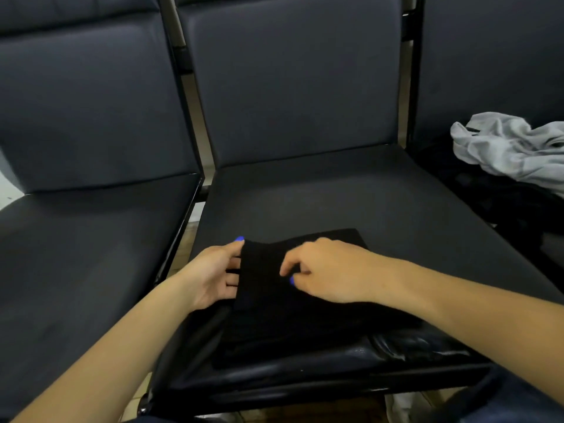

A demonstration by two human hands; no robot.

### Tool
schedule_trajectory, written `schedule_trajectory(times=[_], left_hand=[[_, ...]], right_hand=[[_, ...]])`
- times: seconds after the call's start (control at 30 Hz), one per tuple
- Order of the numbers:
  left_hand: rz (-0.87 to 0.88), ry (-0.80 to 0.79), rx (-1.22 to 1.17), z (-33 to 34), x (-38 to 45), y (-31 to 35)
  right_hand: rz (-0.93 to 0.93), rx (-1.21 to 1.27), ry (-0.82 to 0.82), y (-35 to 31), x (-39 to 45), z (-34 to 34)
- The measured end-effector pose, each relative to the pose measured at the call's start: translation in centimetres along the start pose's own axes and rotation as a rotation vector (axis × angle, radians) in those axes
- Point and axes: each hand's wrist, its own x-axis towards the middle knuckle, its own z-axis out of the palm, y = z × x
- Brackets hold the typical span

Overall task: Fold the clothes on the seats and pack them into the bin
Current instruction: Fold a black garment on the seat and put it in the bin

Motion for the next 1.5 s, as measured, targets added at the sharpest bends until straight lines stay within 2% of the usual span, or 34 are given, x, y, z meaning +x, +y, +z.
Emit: schedule_trajectory(times=[0.13, 0.27, 0.43, 0.67, 0.97, 1.07, 1.2, 1.3, 1.37, 1.43, 1.5], left_hand=[[0.061, 0.03, 0.251, 0.2, -0.3, 0.2], [0.049, 0.08, 0.301, 0.5, -0.2, 0.3], [0.042, 0.114, 0.328, 0.8, 0.2, 0.3], [0.028, 0.132, 0.278, 0.6, 0.5, 0.1], [0.029, 0.155, 0.251, -0.2, 0.9, 0.0], [0.036, 0.18, 0.187, -0.2, 0.7, 0.0], [0.043, 0.218, 0.05, 0.0, 0.7, 0.0], [0.115, 0.322, 0.201, -0.8, 1.0, 0.0], [0.218, 0.393, 0.349, -1.5, 0.9, 0.1], [0.268, 0.418, 0.617, -1.8, 0.6, 0.4], [0.164, 0.349, 0.933, -1.6, -0.3, 0.9]], right_hand=[[-0.165, -0.16, -0.113, -1.5, -1.1, 1.8], [-0.299, -0.378, -0.028, -2.1, -1.3, 3.4], [-0.361, -0.361, 0.0, -1.8, -0.8, 3.8], [-0.333, -0.17, -0.125, -1.8, -0.7, 3.2], [-0.31, -0.067, -0.021, -2.8, -0.4, 3.3], [-0.351, -0.113, 0.053, -3.5, -0.9, 3.6], [-0.433, -0.324, 0.082, -4.5, -1.1, 5.4], [-0.504, -0.413, 0.016, -4.6, -1.1, 5.5], [-0.518, -0.374, -0.012, -4.4, -1.1, 5.2], [-0.514, -0.328, -0.039, -4.1, -1.4, 5.0], [-0.506, -0.288, -0.078, -3.8, -1.6, 5.0]])
